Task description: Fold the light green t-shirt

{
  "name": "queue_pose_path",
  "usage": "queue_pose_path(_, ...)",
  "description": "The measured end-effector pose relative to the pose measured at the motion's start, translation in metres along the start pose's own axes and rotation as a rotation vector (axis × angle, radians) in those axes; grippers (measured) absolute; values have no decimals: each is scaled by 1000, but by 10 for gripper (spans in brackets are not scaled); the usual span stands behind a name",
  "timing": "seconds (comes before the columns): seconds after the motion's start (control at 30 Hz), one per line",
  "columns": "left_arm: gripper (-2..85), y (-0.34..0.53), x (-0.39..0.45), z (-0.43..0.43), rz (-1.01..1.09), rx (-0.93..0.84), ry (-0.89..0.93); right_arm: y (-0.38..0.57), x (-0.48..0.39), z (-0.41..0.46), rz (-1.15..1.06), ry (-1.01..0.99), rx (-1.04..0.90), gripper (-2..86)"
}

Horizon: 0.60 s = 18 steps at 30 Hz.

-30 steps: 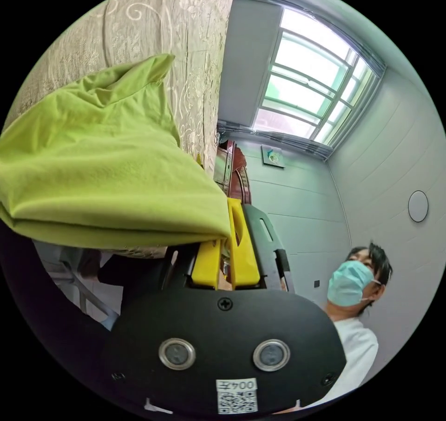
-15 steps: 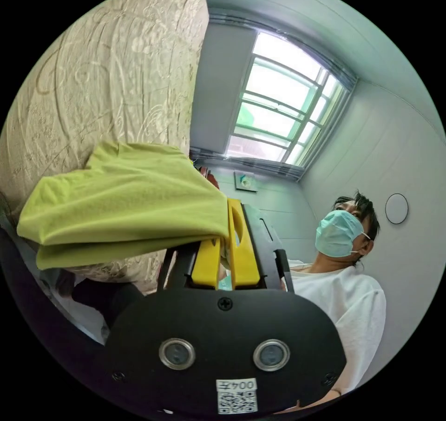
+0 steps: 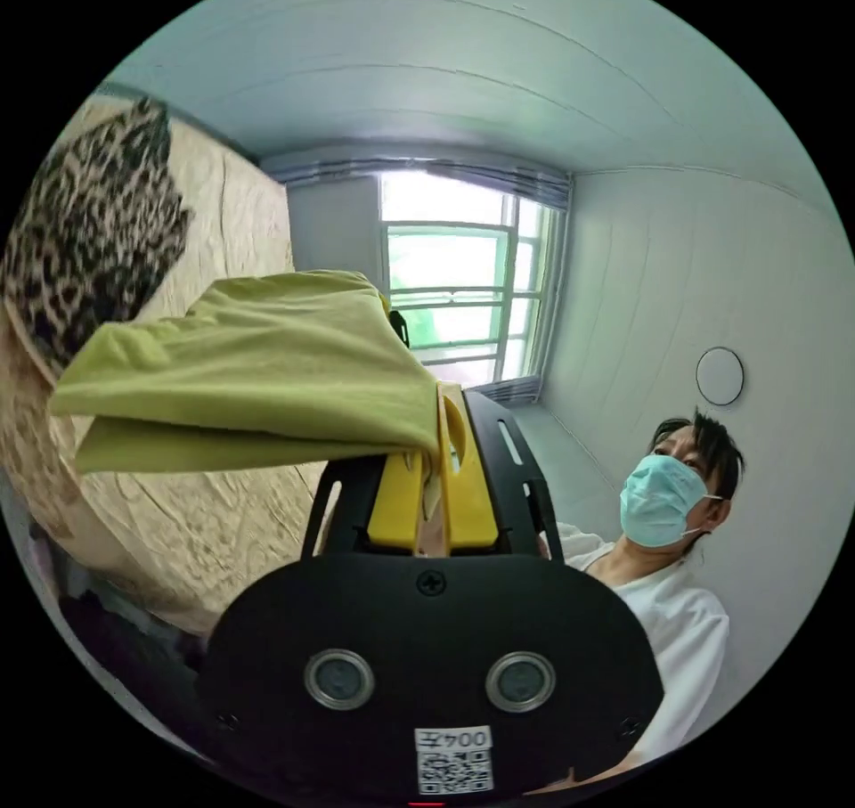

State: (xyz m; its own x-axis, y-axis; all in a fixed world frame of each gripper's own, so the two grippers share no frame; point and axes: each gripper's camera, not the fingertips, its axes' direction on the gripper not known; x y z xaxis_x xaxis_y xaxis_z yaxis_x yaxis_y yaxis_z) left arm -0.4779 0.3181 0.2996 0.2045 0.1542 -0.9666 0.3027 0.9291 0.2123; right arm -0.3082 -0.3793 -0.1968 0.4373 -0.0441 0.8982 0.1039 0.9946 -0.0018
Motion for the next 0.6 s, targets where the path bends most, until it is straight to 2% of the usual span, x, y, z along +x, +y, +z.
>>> queue_pose_path(0.13, 43, -54, 31, -41, 151, 4, -100, -71, -56, 79, -118, -48, -67, 9)
queue_pose_path(0.23, 43, -67, 5, -61, 185, 23, -174, -101, -50, 118, -120, -3, -148, 12)
queue_pose_path(0.33, 44, -55, -71, -69, 136, 51, -226, -117, -2, 149, -48, 92, -260, 17)
queue_pose_path(0.47, 44, -7, -225, -58, -50, 151, -225, -112, 94, 166, 115, 307, -342, 20)
queue_pose_path(0.53, 44, 16, -279, -50, -155, 185, -259, -108, 118, 167, 176, 340, -351, 21)
queue_pose_path(0.6, 44, 36, -299, -35, -159, 249, -216, -108, 121, 161, 214, 267, -317, 21)
